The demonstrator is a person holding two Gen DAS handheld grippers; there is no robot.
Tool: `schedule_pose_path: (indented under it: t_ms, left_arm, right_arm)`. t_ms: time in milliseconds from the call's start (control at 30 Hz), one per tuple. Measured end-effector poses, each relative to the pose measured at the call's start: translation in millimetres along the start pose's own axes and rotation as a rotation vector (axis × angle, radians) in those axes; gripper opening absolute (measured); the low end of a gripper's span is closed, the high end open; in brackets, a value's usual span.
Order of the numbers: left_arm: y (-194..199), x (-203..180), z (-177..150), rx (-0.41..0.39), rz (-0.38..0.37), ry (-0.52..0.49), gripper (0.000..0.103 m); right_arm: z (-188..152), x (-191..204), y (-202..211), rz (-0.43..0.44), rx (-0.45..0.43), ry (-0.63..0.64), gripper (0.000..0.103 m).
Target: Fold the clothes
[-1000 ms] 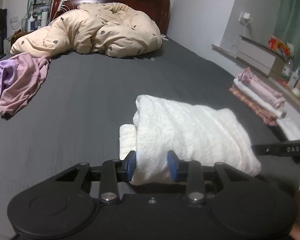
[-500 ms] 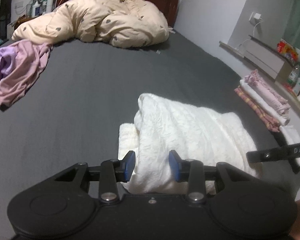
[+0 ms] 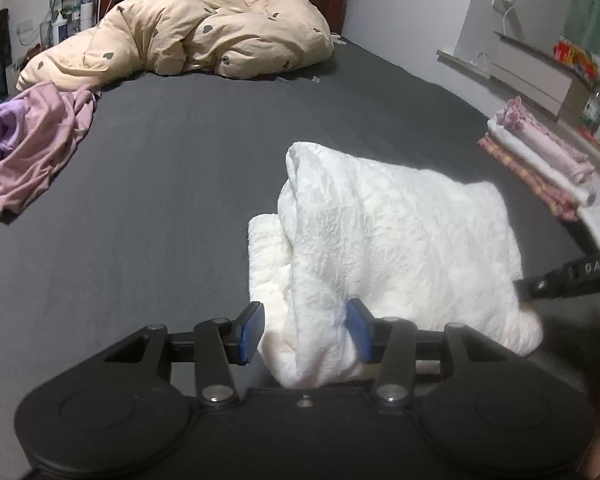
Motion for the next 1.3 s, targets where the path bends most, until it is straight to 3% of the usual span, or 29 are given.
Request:
schedule_pose_path:
  t_ms: [100, 267, 433, 533, 733, 900, 1200, 1233, 1267, 1300]
  left_arm:
    - [13.2, -0.1, 2.7, -0.025, 0.004, -0.009, 0.045]
    - [34.8, -2.3, 17.1, -0.091, -0.051, -0.024, 0.045]
    - [39.7, -15.3, 35.0, -0.17, -0.084, -0.029, 0.045]
    - [44.1, -31.9, 43.5, -0.208, -0.175, -0.036, 0.045]
    - [20.1, -57.4, 38.0, -0.147, -0.148, -0.148, 0.047]
    - [1.6, -52.0, 26.5, -0.087, -0.123, -0.112, 0.053]
    - [-2.3, -50.9, 17.6, -0.098, -0.146, -0.125, 0.073]
    - [-2.5, -51.4, 17.0, -0.101, -0.151, -0.13, 0.075]
    - [-2.4, -52.1, 16.6, -0.102, -0.158, -0.134, 0.079]
    - [-2.2, -52.8, 16.3, -0.104, -0.162, -0.138, 0.081]
  right_arm:
    - [6.1, 7.4, 13.4, -0.013, -0.028, 0.043, 0.003]
    - [21.0, 29.2, 33.0, 0.041, -0.074, 0.156, 0.003]
    - [27.1, 45.2, 16.0, -0.032, -0.021, 0.205, 0.004]
    - [23.0, 54.4, 6.0, -0.1, 0.0, 0.246, 0.003]
    - [10.2, 59.4, -9.9, -0.153, -0.027, 0.273, 0.003]
    - [-0.9, 60.3, -19.8, -0.174, -0.054, 0.279, 0.003]
    - [-10.3, 52.5, -16.7, -0.122, -0.098, 0.216, 0.006]
    - [-10.7, 51.8, -13.9, -0.11, -0.106, 0.204, 0.02]
    - [-10.8, 51.5, -10.1, -0.097, -0.117, 0.189, 0.047]
    - [-10.3, 51.9, -5.2, -0.088, -0.132, 0.18, 0.065]
Point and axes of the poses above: each gripper's, at about its wrist camera, not at the fingertips, and y roughly against the way its jaws point, x to its left, z to its top, the point moved 5 cm from there along -y, roughly the way its jaws point, and after that the axes turned 1 degree about y, right-handed, at the moved point
